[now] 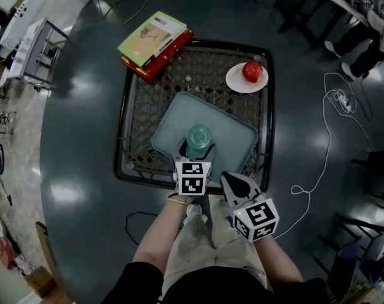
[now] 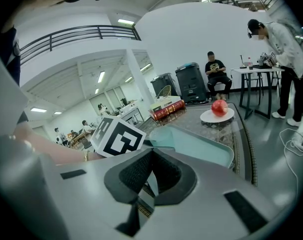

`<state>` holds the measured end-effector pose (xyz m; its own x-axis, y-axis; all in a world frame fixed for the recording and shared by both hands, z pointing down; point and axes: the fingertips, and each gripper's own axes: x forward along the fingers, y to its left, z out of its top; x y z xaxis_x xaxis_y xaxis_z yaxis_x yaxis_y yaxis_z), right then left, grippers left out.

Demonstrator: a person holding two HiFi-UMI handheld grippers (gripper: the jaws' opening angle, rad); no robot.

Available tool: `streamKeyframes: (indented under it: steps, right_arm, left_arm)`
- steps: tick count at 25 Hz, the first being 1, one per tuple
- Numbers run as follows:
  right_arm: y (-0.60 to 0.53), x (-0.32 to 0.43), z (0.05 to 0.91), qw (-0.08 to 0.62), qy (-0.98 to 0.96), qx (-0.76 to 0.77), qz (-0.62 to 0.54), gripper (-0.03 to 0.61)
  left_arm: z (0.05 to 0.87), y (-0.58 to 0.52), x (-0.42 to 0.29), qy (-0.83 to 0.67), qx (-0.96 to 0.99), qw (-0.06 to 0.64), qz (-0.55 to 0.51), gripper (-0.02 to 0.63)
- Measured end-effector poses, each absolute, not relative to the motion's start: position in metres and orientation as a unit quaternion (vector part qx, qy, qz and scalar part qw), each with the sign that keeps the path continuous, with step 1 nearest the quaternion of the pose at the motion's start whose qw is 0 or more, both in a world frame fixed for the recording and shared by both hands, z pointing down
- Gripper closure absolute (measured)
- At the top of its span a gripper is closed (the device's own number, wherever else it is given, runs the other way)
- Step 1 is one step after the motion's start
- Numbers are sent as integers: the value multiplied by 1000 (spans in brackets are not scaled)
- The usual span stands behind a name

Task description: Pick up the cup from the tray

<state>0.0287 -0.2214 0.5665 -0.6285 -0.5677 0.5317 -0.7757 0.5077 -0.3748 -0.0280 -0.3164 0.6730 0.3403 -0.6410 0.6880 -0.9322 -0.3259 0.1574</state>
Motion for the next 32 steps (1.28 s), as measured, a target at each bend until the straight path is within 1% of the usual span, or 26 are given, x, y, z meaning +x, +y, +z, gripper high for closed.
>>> streamKeyframes:
  steps: [5, 7, 32]
  right_arm:
    - [-223, 29, 572, 175, -849, 394, 305, 574]
    - [-222, 29, 573, 176, -849, 394, 305, 574]
    - [-207, 25, 554, 170, -853, 400, 291, 574]
  left_arm:
    - [678, -324, -32, -522, 768, 259, 265, 253]
    - [677, -326, -31, -523, 770, 255, 263, 267]
    - [642, -308, -28, -511, 787, 249, 239, 282]
